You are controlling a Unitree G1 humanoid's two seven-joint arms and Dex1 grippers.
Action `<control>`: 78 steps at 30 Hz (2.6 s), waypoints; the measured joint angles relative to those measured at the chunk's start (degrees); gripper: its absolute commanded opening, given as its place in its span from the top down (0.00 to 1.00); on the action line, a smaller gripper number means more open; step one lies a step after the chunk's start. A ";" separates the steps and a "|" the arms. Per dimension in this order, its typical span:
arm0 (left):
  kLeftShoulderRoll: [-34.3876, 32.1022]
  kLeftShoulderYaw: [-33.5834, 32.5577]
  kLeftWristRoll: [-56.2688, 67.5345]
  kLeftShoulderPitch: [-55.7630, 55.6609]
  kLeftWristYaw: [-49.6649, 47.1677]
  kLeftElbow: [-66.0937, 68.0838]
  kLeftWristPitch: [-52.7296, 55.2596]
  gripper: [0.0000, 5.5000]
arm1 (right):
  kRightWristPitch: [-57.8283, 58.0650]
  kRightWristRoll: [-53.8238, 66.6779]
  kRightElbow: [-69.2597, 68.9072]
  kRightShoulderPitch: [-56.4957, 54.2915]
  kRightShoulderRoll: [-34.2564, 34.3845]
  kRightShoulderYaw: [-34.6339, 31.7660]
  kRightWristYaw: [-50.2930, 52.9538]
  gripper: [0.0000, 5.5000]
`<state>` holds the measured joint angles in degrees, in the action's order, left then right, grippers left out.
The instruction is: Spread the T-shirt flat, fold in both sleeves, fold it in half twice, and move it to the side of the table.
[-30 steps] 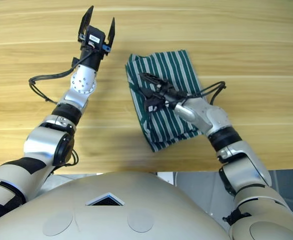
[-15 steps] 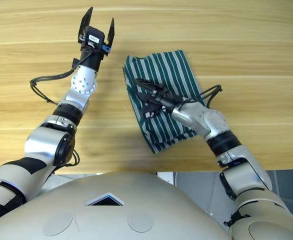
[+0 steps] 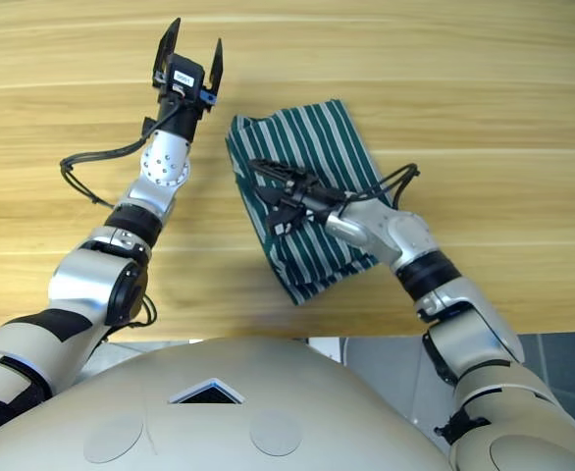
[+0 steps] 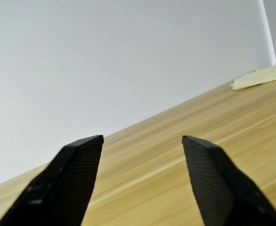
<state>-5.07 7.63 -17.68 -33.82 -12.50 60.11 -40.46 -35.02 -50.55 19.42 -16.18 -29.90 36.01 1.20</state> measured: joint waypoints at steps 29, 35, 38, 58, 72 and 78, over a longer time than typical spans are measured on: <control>-5.06 -4.02 1.63 1.95 -3.91 -3.33 0.95 0.43 | 2.69 -1.28 36.61 -22.10 0.49 0.27 6.44 0.43; -8.36 -4.64 1.55 3.03 -4.75 -3.85 1.90 0.43 | 10.85 4.53 47.67 -26.11 7.05 -3.42 8.37 0.43; -11.02 -4.78 0.99 4.45 -5.55 -4.38 2.19 0.43 | 12.86 4.75 48.93 -26.41 7.55 -3.57 9.66 0.43; -13.81 -7.03 2.31 11.69 -4.99 -14.54 5.98 0.43 | 6.95 17.94 -21.79 25.09 -15.54 -9.55 -7.83 0.43; -11.79 -6.98 2.23 11.18 -4.61 -15.92 8.26 0.43 | 5.00 6.08 -7.13 6.21 -4.12 -3.93 -8.19 0.43; -14.07 -7.58 2.14 10.93 -4.67 -14.81 7.79 0.43 | 10.40 5.64 8.19 -2.83 11.46 -1.96 -0.51 0.43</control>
<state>-19.14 0.05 -15.54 -22.89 -17.17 45.31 -32.67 -24.61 -44.91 27.62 -19.01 -18.44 34.04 0.69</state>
